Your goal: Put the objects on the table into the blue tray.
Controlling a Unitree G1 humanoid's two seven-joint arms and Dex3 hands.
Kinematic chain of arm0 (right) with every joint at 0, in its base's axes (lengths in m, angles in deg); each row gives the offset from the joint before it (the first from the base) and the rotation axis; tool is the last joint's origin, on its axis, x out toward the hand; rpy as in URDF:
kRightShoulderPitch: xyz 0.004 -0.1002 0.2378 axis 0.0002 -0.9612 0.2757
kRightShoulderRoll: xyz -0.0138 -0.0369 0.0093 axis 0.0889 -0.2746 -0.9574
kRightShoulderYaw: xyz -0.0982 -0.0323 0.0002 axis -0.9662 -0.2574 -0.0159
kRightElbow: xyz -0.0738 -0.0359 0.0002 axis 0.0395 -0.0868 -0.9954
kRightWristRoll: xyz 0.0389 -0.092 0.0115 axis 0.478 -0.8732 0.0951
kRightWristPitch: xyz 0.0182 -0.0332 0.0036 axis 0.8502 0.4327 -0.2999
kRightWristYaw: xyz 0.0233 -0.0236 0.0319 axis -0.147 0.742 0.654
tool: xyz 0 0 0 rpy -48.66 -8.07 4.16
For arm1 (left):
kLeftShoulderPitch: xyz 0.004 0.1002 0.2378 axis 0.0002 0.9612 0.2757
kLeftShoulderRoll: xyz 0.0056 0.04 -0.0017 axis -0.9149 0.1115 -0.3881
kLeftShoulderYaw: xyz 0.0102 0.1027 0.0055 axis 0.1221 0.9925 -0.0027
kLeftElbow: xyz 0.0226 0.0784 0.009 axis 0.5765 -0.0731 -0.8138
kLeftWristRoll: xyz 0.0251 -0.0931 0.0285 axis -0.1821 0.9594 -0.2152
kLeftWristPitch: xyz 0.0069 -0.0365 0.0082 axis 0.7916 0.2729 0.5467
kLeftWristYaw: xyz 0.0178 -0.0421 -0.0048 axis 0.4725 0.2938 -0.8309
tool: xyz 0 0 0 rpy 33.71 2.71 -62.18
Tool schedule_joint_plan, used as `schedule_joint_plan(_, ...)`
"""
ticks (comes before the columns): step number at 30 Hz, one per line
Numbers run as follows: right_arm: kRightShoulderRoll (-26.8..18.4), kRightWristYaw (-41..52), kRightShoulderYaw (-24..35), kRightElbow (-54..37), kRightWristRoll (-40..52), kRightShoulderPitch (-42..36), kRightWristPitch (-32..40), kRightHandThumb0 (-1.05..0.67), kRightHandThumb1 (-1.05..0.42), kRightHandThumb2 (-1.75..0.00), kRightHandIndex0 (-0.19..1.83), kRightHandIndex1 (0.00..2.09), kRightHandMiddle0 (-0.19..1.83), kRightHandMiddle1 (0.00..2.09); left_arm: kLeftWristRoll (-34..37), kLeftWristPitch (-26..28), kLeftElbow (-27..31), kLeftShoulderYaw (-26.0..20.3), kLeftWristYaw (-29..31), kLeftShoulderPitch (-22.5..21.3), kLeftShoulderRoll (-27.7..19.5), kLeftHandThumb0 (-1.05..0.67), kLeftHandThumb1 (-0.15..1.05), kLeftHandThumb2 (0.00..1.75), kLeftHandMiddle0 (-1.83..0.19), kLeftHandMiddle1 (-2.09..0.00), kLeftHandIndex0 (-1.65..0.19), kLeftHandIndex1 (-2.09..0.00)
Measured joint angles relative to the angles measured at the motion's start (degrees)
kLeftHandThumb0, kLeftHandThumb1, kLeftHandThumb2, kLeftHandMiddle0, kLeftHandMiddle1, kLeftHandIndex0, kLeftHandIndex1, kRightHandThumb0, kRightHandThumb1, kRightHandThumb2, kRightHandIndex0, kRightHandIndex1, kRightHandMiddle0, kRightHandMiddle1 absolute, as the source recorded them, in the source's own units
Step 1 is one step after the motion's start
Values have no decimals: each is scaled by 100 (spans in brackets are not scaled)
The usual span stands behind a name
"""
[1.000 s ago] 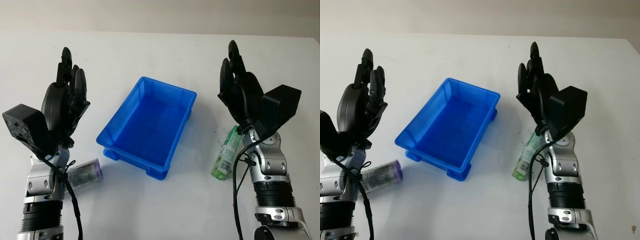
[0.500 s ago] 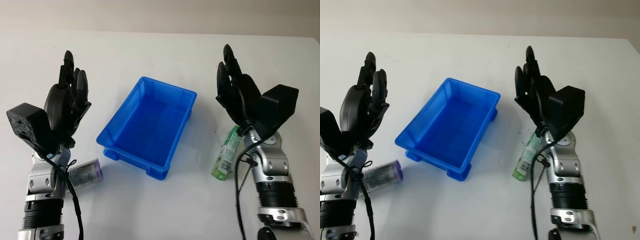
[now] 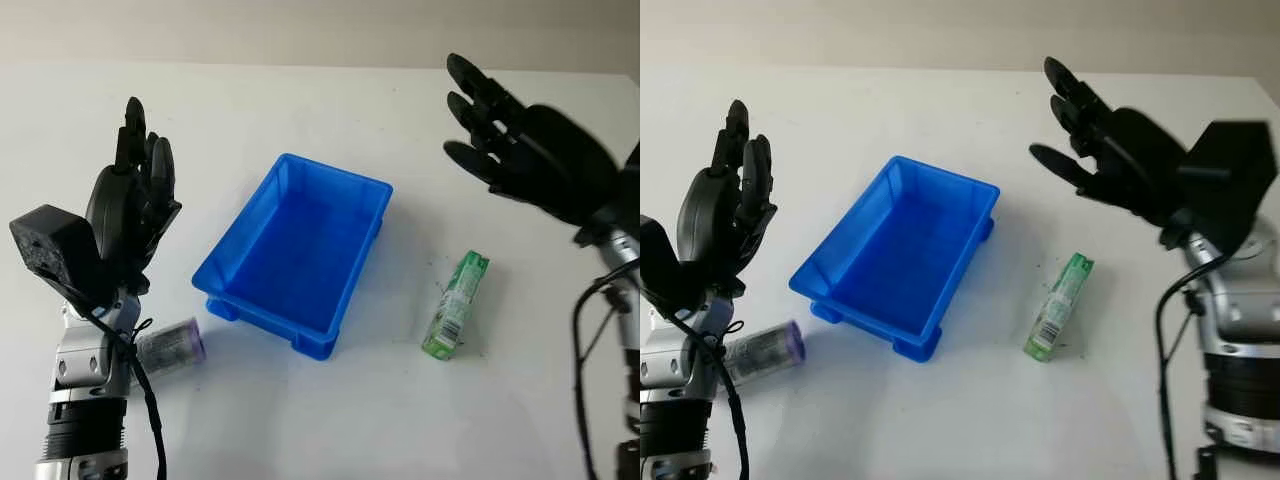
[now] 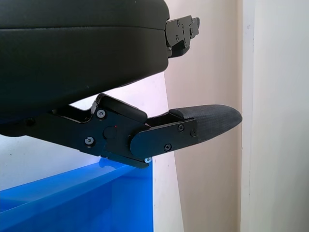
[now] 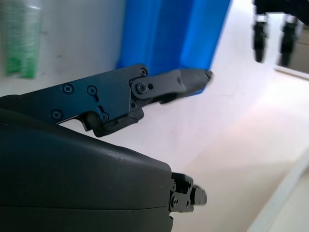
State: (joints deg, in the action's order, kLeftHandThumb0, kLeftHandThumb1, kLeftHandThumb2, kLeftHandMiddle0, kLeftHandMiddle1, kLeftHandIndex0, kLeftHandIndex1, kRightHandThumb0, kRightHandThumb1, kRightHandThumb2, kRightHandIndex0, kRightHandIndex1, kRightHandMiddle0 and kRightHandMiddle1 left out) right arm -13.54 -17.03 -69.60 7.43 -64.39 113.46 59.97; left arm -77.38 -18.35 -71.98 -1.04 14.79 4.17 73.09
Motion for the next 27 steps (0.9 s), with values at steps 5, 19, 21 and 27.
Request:
schedule_joint_plan(5,-788,224,-92,-299,-816,-199,-566,-42,-77,-5,34,15,33,9,-2,3,-3,-1,-5,-4,0,-82,105,63,19,0,19,0)
schedule_joint_plan(19,-1807,934,-334,-571,-1998,-915,-2659,-35,-80,-7,29,3,31,2,13,-60,-213,-11,106,-71,-12,-82,105,62,19,-1,19,0)
schedule_joint_plan(21,-1840,897,-354,-549,-2139,-1007,-3087,-36,-81,-6,27,3,28,2,15,-64,-223,-10,106,-75,-12,-82,105,63,18,-3,19,0)
schedule_joint_plan(27,-1842,606,-464,-375,-2602,-1286,-4061,-35,-84,-7,26,4,24,4,14,-86,-247,-9,128,-93,-13,-82,105,63,19,-3,19,0)
